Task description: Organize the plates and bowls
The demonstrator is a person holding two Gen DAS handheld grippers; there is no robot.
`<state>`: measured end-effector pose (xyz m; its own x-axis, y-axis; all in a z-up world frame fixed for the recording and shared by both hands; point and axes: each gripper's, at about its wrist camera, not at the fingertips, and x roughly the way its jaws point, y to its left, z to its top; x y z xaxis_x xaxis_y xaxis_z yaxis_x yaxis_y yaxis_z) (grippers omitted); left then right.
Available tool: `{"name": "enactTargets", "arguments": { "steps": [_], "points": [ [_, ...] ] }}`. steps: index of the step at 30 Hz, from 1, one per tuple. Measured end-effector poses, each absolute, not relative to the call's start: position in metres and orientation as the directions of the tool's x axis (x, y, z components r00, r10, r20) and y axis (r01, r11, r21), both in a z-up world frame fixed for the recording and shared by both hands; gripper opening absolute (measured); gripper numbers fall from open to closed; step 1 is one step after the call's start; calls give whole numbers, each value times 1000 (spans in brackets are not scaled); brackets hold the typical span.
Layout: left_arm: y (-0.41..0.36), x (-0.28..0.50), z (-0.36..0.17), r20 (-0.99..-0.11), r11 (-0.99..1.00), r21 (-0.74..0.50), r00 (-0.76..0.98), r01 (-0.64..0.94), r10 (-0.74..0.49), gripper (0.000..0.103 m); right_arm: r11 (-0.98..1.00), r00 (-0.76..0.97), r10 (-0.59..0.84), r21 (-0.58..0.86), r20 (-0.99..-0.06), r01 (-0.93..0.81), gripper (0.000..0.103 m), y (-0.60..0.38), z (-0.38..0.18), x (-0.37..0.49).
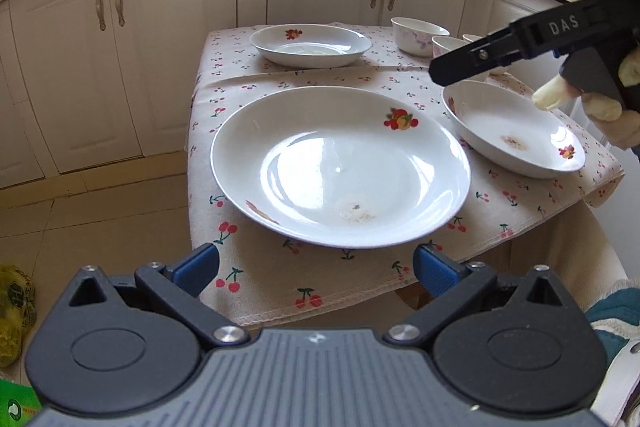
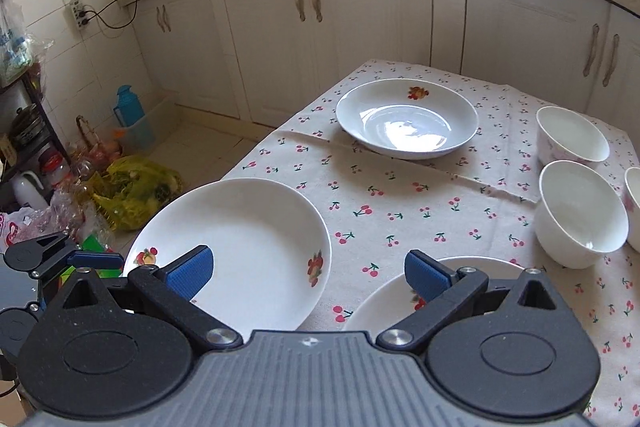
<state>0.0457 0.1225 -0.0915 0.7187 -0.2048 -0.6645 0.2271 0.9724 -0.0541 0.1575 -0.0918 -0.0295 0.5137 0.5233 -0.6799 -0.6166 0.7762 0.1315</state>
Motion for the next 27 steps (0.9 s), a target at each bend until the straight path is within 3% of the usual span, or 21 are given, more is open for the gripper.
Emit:
{"name": "enactTargets", "arguments": {
  "steps": [5, 21, 27],
  "points": [
    [122, 59, -97, -678, 954, -47, 692, 297, -249, 102, 728, 445, 536, 126, -717, -674, 101, -72, -40, 175],
    [127, 76, -97, -675, 909, -69, 651, 412, -346, 100, 669, 276, 538, 204, -797, -715, 66, -40, -71, 222],
    [128, 79, -97, -684, 904, -74, 638, 421, -353, 100, 661, 254, 551, 230, -795, -714, 66, -40, -71, 225]
  ]
}}
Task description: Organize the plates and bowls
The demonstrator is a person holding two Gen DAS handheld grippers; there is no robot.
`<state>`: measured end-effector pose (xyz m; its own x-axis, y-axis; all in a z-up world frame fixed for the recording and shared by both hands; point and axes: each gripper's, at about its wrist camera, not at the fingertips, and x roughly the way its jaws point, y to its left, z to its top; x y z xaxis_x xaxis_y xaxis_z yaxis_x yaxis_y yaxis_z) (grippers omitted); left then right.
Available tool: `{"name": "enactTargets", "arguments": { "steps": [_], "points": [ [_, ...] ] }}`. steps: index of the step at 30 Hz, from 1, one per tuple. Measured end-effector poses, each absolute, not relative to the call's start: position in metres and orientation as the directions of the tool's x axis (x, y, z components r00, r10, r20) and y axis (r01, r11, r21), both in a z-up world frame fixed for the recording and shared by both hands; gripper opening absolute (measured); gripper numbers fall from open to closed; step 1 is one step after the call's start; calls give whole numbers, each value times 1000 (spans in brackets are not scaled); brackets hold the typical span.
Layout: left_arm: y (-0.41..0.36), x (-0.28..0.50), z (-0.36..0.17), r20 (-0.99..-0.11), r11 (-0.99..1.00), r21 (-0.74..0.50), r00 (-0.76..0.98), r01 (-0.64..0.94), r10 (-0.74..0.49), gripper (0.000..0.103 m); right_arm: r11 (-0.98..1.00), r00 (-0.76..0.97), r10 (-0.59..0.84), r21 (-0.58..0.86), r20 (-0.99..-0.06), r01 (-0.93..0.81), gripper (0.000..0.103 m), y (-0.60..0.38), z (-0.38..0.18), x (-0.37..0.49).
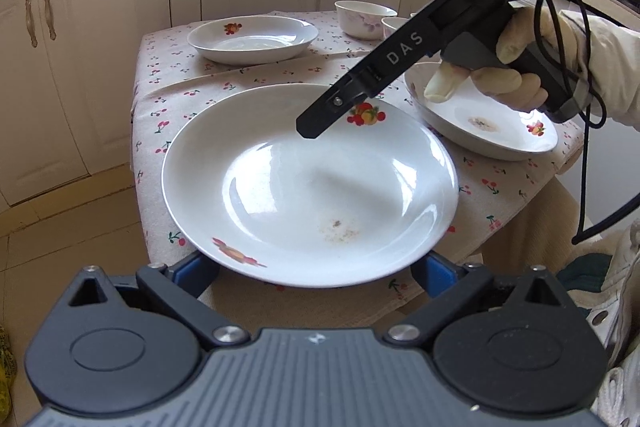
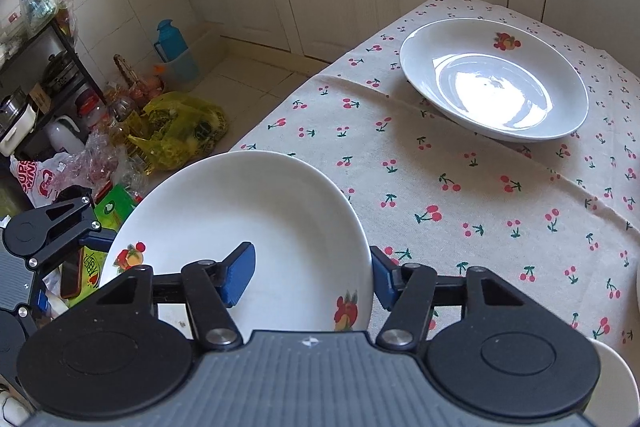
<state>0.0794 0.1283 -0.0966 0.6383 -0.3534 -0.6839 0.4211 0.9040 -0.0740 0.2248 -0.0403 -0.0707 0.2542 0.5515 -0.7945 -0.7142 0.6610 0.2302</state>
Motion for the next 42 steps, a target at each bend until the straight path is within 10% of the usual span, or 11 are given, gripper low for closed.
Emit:
{"name": "enactTargets", "arguments": {
  "steps": [42],
  "points": [
    [106, 168, -99, -679, 855, -60, 607, 514, -413, 100, 788, 398, 487, 194, -777, -584, 66, -72, -75, 292]
  ]
}}
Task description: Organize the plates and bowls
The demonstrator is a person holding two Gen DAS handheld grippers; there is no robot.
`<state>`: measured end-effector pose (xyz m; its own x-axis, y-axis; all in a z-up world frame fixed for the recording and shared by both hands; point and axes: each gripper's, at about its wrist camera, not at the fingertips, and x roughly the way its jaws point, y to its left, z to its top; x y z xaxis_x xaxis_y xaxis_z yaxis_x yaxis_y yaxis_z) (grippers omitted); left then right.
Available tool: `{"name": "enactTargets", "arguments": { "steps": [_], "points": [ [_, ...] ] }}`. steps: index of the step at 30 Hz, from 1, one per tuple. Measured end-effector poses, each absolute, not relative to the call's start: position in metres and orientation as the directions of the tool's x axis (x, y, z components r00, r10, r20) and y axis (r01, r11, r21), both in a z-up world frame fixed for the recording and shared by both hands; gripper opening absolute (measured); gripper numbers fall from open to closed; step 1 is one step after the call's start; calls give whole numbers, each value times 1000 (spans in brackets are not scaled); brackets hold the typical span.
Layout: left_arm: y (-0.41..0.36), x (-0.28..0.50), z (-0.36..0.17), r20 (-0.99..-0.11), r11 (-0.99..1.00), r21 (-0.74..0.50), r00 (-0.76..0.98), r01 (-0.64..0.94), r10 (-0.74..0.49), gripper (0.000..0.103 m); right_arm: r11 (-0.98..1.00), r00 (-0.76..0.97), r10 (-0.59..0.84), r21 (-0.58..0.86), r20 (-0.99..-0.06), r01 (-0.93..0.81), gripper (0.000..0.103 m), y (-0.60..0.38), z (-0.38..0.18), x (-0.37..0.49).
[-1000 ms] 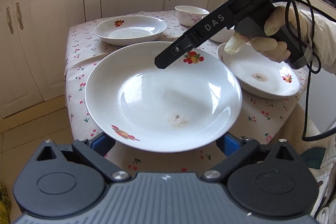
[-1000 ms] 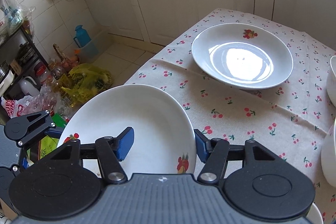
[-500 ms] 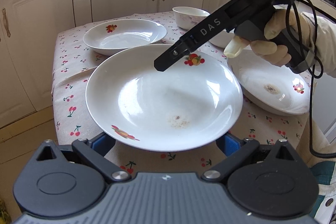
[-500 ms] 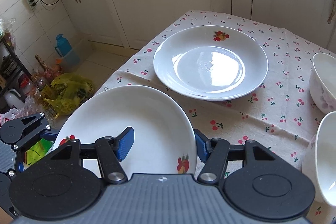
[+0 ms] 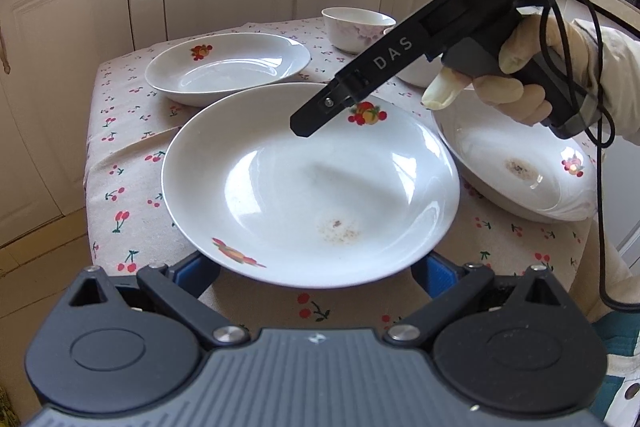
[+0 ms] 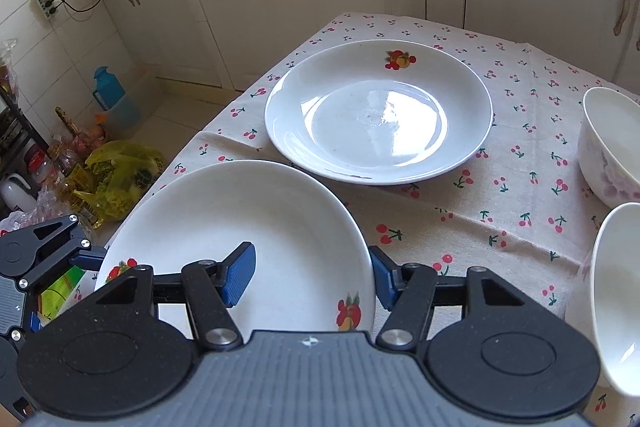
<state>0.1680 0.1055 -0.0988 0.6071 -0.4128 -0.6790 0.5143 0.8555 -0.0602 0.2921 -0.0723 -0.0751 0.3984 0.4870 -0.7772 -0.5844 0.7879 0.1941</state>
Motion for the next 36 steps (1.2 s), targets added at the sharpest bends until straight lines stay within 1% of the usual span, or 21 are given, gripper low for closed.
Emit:
{"name": "enactTargets", "arguments": {
  "steps": [2, 4, 6, 8, 12, 16, 21, 26, 29, 33, 36],
  "points": [
    [106, 168, -98, -679, 854, -63, 605, 516, -416, 100, 784, 395, 485, 187, -780, -592, 68, -71, -75, 292],
    [106, 167, -98, -678, 855, -60, 607, 515, -414, 100, 778, 384, 496, 203, -779, -594, 75, -71, -75, 291],
    [105, 166, -97, -679, 858, -60, 609, 510, -410, 99, 770, 380, 512, 216, -770, -600, 84, -71, -71, 289],
    [105, 163, -94, -678, 862, -57, 614, 504, -404, 99, 765, 392, 521, 211, -758, -608, 92, -72, -65, 285],
    [104, 152, -86, -670, 873, -41, 635, 487, -385, 100, 758, 436, 520, 162, -735, -631, 100, -76, -47, 270],
    [102, 139, -75, -658, 893, -31, 663, 449, -357, 100, 755, 474, 528, 134, -705, -642, 103, -90, -29, 247],
    [93, 120, -61, -628, 913, -26, 704, 408, -333, 101, 764, 521, 523, 99, -675, -637, 103, -115, -15, 212],
    [77, 98, -51, -596, 934, -21, 746, 356, -297, 101, 784, 574, 492, 45, -655, -619, 103, -143, -16, 171],
    [67, 86, -51, -586, 950, -24, 765, 312, -266, 101, 797, 593, 480, 39, -646, -602, 103, -163, -22, 146],
    [54, 73, -49, -558, 964, -60, 792, 258, -247, 101, 821, 629, 453, 19, -632, -571, 103, -187, -32, 116],
    [46, 69, -48, -541, 966, -123, 800, 228, -258, 101, 838, 653, 429, 5, -624, -546, 103, -202, -41, 96]
  ]
}}
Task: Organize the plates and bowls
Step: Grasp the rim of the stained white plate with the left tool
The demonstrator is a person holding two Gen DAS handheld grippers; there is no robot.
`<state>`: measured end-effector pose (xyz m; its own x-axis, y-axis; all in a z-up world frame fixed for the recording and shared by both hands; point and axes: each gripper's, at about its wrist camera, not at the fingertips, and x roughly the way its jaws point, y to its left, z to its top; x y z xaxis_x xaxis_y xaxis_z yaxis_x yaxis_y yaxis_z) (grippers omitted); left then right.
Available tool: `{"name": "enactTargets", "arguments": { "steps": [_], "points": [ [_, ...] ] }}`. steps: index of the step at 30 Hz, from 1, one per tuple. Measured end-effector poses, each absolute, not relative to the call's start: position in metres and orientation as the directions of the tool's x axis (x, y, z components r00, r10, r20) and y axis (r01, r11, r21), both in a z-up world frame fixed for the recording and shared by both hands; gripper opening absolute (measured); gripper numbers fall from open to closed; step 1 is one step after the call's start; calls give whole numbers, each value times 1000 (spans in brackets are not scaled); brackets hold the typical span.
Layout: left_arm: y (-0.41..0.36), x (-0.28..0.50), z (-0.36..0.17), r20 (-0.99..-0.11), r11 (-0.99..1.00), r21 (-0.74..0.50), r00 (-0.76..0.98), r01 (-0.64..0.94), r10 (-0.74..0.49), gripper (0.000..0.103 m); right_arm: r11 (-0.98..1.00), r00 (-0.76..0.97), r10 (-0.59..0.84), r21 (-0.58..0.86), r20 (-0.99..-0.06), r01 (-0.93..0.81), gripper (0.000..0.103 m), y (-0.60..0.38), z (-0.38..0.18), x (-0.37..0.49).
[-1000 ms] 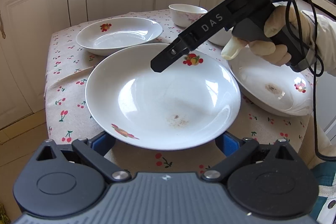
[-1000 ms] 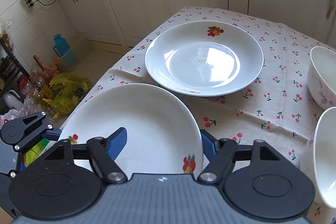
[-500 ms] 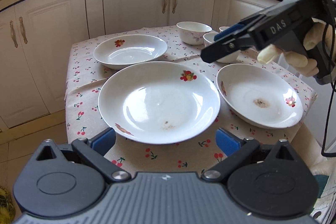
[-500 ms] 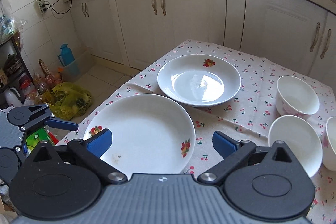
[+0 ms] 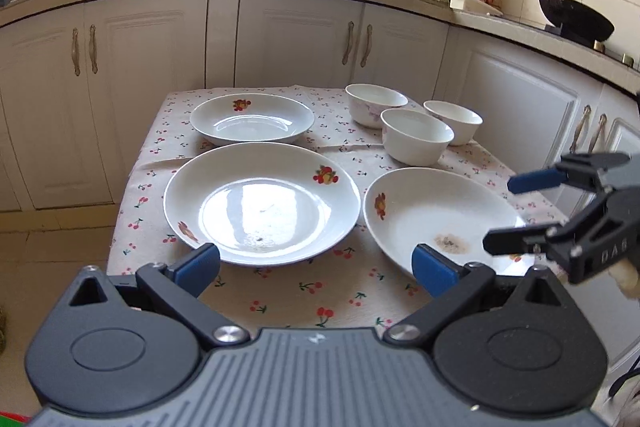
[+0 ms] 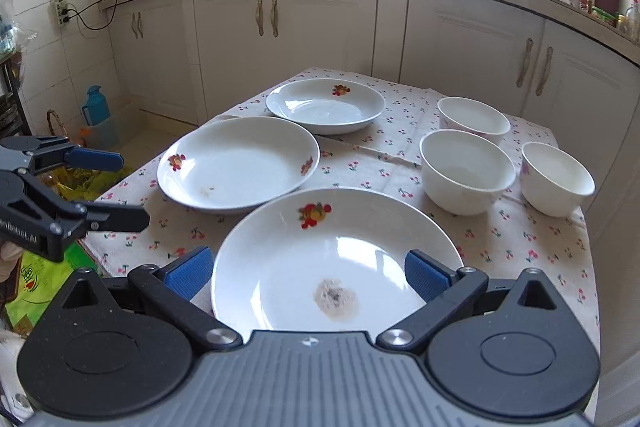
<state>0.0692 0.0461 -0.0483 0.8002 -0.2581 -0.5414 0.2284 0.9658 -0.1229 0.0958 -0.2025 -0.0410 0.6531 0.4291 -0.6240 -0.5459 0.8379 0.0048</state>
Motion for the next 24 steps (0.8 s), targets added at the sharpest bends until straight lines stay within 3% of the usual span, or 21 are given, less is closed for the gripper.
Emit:
{"name": "enactTargets", "arguments": {
  "steps": [11, 24],
  "points": [
    [14, 65, -43, -546, 965, -84, 799, 248, -252, 101, 863, 672, 396, 3, -625, -506, 103, -238, -70, 57],
    [-2, 85, -50, -623, 945, -51, 729, 323, -283, 101, 867, 645, 362, -11, -673, -499, 103, -236, -98, 76]
  ]
}}
